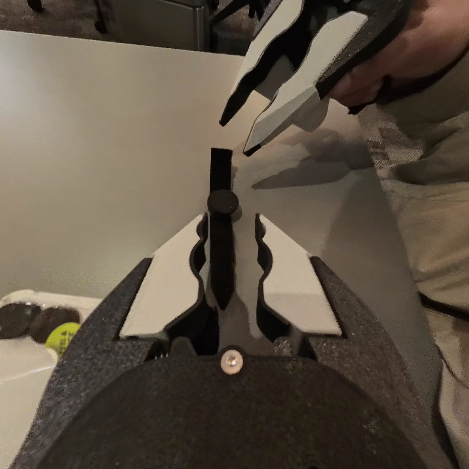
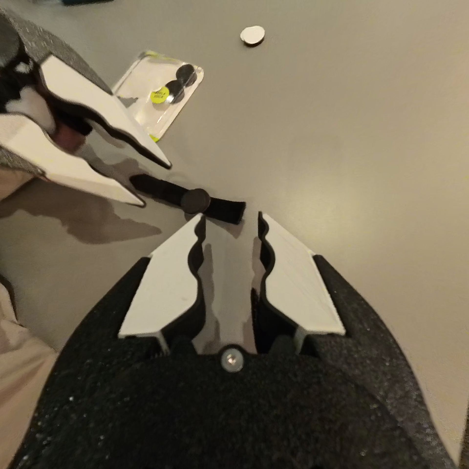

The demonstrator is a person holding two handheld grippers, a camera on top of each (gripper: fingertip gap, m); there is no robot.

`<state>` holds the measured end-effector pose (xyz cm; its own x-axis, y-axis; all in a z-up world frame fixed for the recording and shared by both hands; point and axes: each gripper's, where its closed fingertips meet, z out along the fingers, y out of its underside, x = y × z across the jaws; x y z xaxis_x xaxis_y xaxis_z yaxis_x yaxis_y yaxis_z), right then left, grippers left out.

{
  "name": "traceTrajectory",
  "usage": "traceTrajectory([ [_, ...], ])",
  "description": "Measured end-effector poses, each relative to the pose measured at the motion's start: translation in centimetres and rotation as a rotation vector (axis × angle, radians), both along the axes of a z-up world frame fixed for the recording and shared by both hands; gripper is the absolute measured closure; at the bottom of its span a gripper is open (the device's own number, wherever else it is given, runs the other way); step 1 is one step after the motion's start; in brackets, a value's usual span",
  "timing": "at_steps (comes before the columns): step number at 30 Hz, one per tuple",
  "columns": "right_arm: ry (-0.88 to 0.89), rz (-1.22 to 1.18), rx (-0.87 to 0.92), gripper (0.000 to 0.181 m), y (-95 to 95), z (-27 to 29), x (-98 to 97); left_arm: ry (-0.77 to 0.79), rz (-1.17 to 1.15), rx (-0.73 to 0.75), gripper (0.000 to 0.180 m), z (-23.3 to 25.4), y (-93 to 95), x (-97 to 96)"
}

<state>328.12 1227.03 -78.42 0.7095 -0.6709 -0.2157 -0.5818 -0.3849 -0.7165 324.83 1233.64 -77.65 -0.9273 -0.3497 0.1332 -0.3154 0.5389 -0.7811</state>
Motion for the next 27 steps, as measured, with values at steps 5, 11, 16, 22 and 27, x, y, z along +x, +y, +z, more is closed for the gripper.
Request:
traceTrajectory([
  [5,0.085,0.006,0.052,0.150,0.3,-0.7,-0.2,0.011,-0.012,0.042,0.143,-1.2,-1.8,1.1],
  [11,0.110,0.006,0.070,0.158,0.9,-1.3,-0.1,0.049,-0.011,0.075,0.145,-2.5,-2.4,1.5],
  [16,0.093,0.016,0.085,0.174,1.5,-1.2,0.2,0.064,-0.003,0.090,0.150,-3.2,-2.4,1.6],
  [22,0.079,0.055,0.063,0.177,2.1,-0.7,0.2,0.131,0.014,0.053,0.150,-3.2,-2.3,1.7],
  [27,0.086,0.046,0.030,0.178,1.8,-1.5,0.4,0.242,0.045,-0.023,0.150,-2.6,-2.2,1.6],
])
